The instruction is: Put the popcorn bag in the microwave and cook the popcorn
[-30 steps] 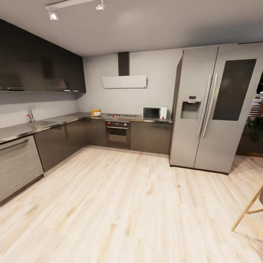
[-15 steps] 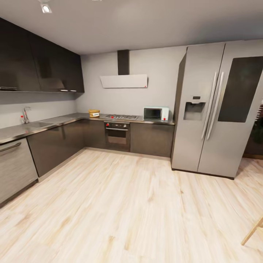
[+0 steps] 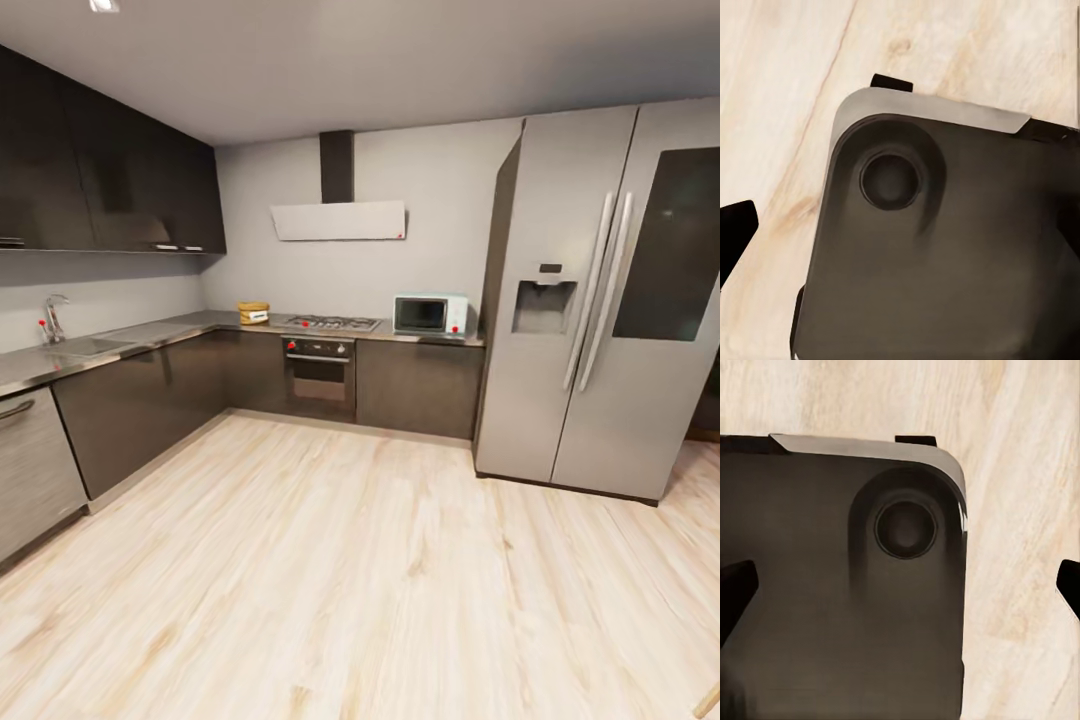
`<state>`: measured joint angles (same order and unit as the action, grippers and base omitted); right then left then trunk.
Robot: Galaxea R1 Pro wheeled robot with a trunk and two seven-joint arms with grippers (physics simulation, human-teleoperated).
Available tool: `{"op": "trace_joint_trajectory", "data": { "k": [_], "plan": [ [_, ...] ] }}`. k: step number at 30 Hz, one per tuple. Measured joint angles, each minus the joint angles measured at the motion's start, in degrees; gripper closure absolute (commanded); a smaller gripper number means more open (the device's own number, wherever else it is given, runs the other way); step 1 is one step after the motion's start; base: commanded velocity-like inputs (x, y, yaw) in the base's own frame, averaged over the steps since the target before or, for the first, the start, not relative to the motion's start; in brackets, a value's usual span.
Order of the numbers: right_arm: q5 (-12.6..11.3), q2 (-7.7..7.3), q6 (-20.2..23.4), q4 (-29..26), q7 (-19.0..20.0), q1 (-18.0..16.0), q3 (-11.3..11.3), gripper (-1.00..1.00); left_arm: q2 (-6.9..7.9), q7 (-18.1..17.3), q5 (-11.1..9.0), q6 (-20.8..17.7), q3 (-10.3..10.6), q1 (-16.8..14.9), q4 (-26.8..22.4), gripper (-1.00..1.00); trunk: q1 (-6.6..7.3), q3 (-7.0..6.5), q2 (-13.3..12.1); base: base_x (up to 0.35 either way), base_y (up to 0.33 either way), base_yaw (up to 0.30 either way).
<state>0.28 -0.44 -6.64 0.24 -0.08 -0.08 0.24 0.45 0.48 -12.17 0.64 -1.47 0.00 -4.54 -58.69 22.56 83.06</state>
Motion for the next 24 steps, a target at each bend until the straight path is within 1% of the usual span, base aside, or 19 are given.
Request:
{"op": "trace_joint_trajectory", "data": {
  "k": [24],
  "plan": [
    [0.12,0.09,-0.09,0.00,0.00,0.00,0.17,-1.00,0.00,0.00,0.00,-0.06,0.01,0.00,0.00,-1.00,0.00,0.00,0.00,0.322,0.000,0.000]
  ]
}}
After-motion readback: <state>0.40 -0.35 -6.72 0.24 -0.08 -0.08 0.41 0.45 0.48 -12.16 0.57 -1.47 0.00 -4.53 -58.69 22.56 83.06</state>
